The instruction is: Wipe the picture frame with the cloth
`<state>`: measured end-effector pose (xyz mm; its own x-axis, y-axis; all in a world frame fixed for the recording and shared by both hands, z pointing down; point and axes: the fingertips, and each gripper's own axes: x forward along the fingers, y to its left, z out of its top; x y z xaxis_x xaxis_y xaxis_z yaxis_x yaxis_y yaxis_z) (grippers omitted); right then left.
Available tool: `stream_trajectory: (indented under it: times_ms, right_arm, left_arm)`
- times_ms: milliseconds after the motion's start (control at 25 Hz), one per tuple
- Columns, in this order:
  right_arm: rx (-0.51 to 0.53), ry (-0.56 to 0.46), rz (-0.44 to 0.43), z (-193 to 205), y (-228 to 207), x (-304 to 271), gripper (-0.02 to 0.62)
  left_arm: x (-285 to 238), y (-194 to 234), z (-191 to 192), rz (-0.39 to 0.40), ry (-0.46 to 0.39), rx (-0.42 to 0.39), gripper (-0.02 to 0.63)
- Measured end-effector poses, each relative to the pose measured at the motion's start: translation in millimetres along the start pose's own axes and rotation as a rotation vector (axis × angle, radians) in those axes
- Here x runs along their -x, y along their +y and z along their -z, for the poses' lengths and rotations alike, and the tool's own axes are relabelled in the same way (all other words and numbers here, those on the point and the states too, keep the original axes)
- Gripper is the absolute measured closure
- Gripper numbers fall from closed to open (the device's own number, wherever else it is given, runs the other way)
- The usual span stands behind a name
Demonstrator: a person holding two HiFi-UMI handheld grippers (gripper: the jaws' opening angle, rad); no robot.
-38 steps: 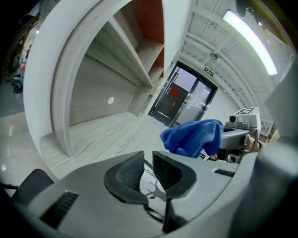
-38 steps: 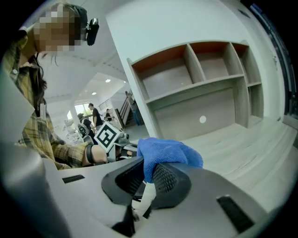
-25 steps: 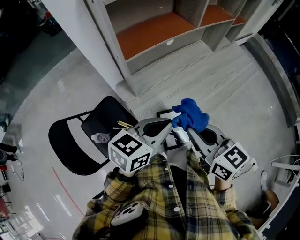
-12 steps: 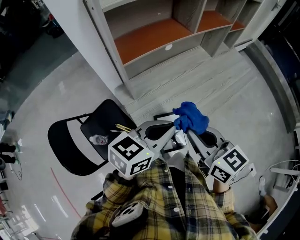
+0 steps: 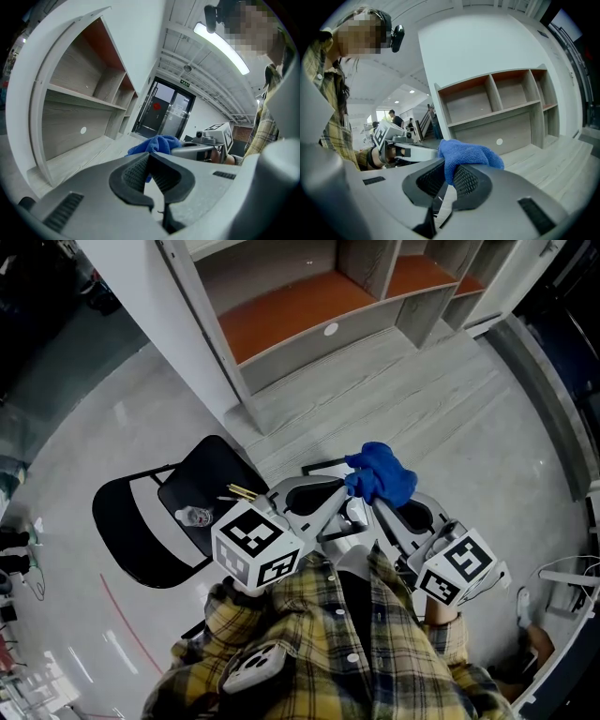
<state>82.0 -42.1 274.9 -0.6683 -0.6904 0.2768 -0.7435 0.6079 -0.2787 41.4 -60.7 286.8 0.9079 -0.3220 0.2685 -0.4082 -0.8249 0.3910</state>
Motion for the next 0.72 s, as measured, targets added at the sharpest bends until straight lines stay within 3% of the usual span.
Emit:
stream_trajectory:
  times_ms: [720]
  right_arm:
    - [-0.019,0.003,0.023,2.8,-2.6,0.8,0.552]
  left_arm:
    - [-1.2,8.2,5.0,0.005,0.021,-0.001,0.6]
